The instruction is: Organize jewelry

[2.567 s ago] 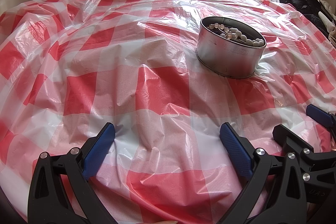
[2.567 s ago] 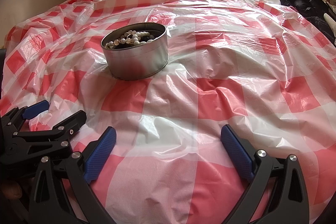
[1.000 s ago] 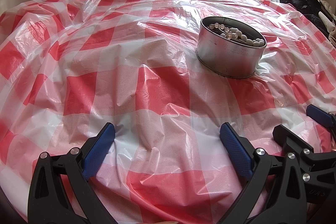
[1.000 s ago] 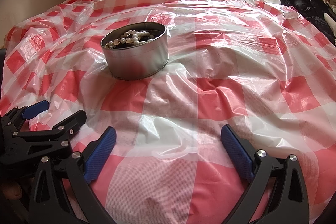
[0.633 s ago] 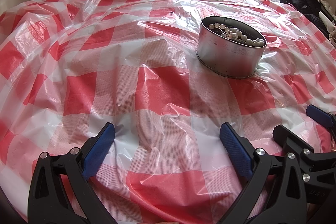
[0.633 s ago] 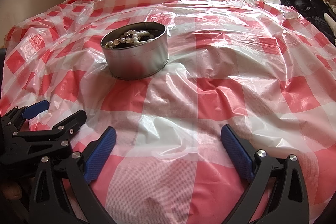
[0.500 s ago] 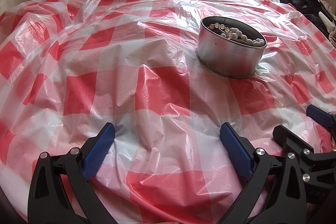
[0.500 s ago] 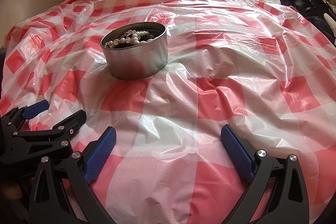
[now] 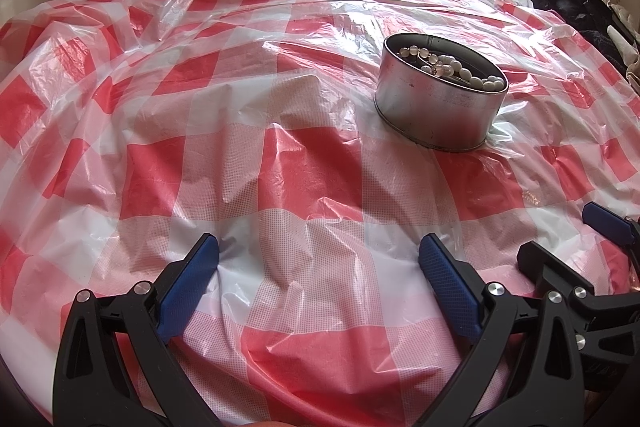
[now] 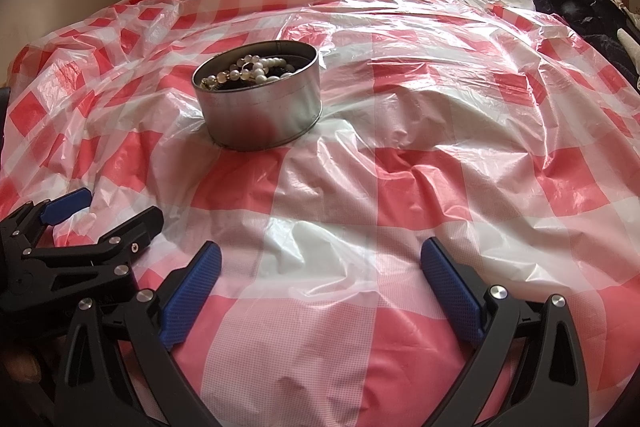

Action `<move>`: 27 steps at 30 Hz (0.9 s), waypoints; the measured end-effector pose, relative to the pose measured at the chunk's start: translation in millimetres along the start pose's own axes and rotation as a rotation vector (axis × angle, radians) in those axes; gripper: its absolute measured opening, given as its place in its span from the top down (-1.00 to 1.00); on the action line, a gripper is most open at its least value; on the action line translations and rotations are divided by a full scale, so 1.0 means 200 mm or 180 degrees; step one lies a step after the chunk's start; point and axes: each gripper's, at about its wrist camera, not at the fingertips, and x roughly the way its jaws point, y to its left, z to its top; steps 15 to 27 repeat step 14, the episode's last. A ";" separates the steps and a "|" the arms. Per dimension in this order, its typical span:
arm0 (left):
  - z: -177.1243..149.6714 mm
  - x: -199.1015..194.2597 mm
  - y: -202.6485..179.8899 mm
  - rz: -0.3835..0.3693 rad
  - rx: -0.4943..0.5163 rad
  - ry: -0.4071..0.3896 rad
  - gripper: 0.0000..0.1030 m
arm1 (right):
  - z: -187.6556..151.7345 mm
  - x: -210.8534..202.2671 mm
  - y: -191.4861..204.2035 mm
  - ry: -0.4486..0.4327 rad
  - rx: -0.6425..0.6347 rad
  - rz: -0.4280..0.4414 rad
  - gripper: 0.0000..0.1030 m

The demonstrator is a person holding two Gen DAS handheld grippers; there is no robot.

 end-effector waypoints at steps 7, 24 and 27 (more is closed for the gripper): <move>0.00 0.00 -0.01 0.0013 0.0002 0.0016 -0.86 | -0.01 0.00 0.00 0.0004 -0.0002 -0.0004 -0.86; 0.00 0.00 -0.01 0.0009 -0.0001 0.0015 -0.86 | -0.01 0.00 0.00 0.0005 -0.0005 -0.0007 -0.86; 0.00 0.00 -0.01 0.0009 -0.0001 0.0015 -0.86 | -0.01 0.00 0.00 0.0005 -0.0005 -0.0007 -0.86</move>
